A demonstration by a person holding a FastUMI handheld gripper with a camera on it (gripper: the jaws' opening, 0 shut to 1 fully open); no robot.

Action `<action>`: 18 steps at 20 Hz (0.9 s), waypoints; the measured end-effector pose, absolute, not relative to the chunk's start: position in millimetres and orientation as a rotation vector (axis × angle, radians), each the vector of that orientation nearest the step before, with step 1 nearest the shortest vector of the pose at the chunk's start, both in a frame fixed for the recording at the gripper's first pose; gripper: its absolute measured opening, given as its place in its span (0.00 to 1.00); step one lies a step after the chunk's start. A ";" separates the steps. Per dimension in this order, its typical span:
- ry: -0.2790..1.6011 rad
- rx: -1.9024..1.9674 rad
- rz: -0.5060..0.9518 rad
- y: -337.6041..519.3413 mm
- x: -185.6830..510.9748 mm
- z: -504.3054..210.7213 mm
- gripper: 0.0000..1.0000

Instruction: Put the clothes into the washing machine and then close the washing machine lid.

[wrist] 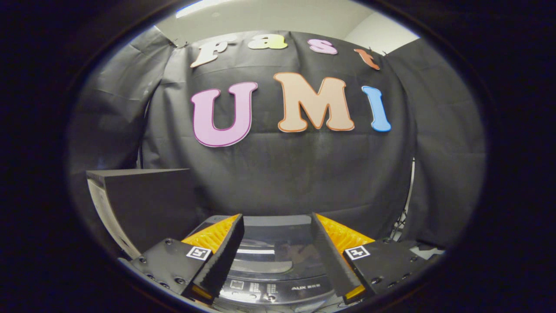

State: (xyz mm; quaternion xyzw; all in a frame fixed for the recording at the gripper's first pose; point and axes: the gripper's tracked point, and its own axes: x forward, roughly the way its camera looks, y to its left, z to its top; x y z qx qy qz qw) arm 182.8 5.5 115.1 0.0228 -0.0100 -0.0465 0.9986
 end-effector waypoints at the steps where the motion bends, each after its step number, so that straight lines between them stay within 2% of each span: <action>1: -0.030 0.050 -0.091 1.1 175.7 109.8 0.96; 5: -0.063 0.001 -0.099 -13.7 152.6 87.1 0.96; 11: -0.061 -0.104 -0.029 -5.9 119.9 42.2 0.97; 18: -0.017 -0.036 -0.026 -8.8 93.6 1.7 0.98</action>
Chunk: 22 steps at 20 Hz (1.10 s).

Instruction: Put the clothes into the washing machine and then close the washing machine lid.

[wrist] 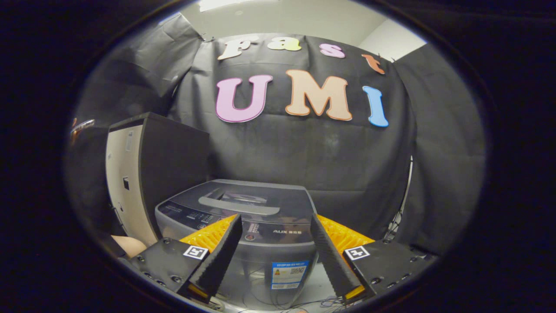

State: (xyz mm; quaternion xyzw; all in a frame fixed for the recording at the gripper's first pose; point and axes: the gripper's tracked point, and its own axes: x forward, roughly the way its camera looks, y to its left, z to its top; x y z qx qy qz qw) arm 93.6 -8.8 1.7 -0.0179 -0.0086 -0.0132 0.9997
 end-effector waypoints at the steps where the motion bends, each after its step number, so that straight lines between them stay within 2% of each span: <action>1: -0.007 -0.017 -0.027 -8.8 91.8 -3.2 0.98; 22: 0.060 0.046 -0.020 -15.3 49.8 -28.7 0.98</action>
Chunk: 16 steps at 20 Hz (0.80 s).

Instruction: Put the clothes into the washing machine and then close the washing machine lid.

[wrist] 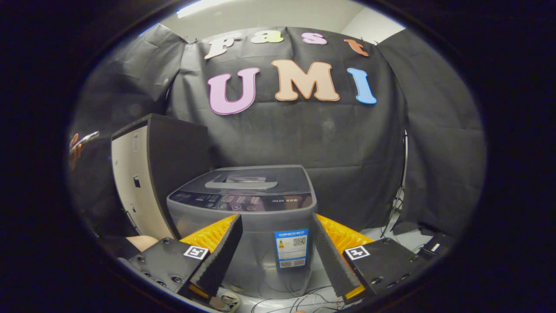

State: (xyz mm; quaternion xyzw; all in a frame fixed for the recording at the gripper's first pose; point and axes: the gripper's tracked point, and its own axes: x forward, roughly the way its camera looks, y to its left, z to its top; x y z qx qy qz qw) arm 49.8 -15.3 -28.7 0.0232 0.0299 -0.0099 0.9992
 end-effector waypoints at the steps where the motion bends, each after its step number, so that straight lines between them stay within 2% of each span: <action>1: 0.052 0.048 -0.019 -14.7 47.6 -27.0 0.98; 16: 0.001 0.018 -0.007 -9.5 20.6 -17.6 0.98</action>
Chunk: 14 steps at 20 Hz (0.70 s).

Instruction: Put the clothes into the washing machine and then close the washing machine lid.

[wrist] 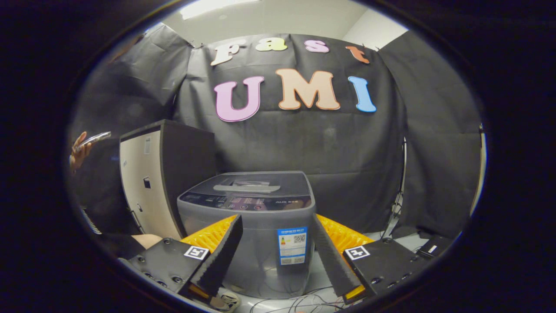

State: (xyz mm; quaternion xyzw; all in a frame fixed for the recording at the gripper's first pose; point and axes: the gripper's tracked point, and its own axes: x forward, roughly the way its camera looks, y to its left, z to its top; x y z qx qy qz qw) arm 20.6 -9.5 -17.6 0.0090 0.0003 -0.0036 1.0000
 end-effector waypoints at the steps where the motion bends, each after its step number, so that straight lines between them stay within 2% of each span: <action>1: 0.003 0.007 -0.007 -7.7 18.9 -19.2 0.98; 14: 0.000 0.002 -0.007 -8.8 13.4 -22.0 0.98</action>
